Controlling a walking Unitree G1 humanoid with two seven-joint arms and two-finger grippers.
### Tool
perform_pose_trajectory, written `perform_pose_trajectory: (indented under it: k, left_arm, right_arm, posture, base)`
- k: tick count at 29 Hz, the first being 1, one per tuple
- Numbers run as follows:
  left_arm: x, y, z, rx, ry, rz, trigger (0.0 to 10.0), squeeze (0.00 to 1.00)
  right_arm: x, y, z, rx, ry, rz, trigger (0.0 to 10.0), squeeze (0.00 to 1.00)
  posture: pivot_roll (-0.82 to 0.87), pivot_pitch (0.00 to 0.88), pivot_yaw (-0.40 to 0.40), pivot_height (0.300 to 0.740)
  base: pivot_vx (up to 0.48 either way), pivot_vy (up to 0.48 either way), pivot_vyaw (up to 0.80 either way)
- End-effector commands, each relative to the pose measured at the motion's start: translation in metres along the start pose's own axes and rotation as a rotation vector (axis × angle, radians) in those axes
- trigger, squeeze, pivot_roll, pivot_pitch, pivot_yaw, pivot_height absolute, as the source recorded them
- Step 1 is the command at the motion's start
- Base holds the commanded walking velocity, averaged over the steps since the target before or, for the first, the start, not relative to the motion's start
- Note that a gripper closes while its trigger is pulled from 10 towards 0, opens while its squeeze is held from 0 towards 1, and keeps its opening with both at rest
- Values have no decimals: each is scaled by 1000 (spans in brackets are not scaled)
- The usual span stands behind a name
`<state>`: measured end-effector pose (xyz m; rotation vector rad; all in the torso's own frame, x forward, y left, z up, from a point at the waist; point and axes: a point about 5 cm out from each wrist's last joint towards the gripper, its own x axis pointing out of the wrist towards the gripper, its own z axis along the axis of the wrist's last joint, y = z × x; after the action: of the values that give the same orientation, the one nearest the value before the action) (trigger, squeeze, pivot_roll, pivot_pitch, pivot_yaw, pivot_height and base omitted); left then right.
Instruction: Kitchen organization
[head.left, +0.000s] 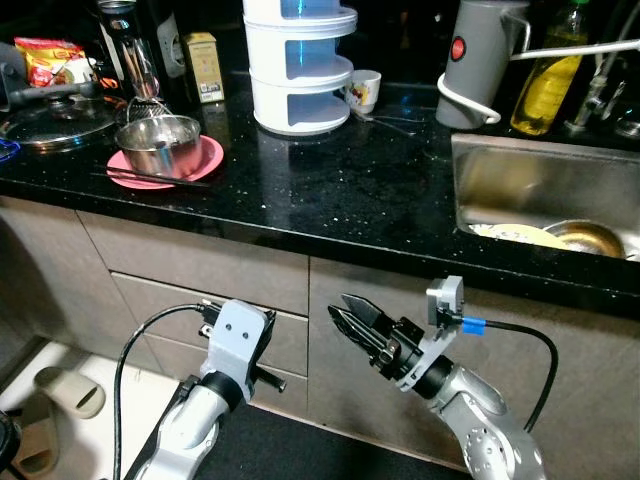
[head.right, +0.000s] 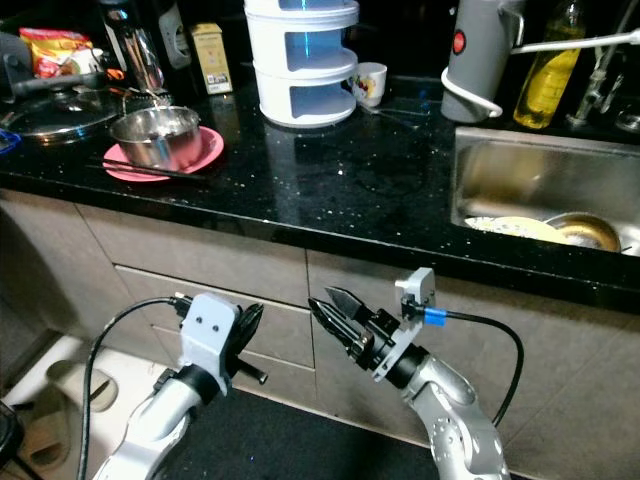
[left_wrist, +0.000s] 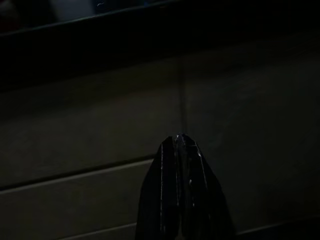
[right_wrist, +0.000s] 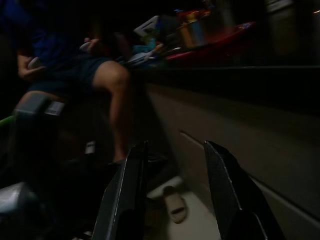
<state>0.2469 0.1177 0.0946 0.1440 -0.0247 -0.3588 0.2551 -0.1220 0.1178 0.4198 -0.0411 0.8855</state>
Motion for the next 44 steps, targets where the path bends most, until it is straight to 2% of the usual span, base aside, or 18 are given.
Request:
perform_pose_trajectory:
  k: [1, 16, 19, 30, 44]
  left_arm:
    - [-1, 0, -3, 9, 11, -5, 10000, 0]
    - [0, 1, -2, -8, 3, 5, 10000, 0]
    - [-1, 4, -1, -37, 0, 33, 10000, 0]
    - [-1, 3, -1, -42, -5, 25, 10000, 0]
    - [-1, 2, -1, -55, -9, 10, 10000, 0]
  right_arm:
    - [0, -1, -1, 3, 10, -7, 10000, 0]
    - [0, -3, -1, -5, 24, -15, 10000, 0]
    - [0, -3, -1, -6, 27, -17, 10000, 0]
    - [0, -4, -1, -9, 33, -15, 10000, 0]
    - [1, -2, -1, -6, 36, 6, 10000, 0]
  posture:
    - [28, 0, -29, 740]
    - [25, 0, -31, 740]
    - [24, 0, -30, 740]
    - [24, 0, -33, 740]
    - [22, 0, -36, 740]
  base:
    - [0, 337, 0]
    - [0, 340, 0]
    - [0, 0, 0]
    - [0, 0, 0]
    - [356, 0, 0]
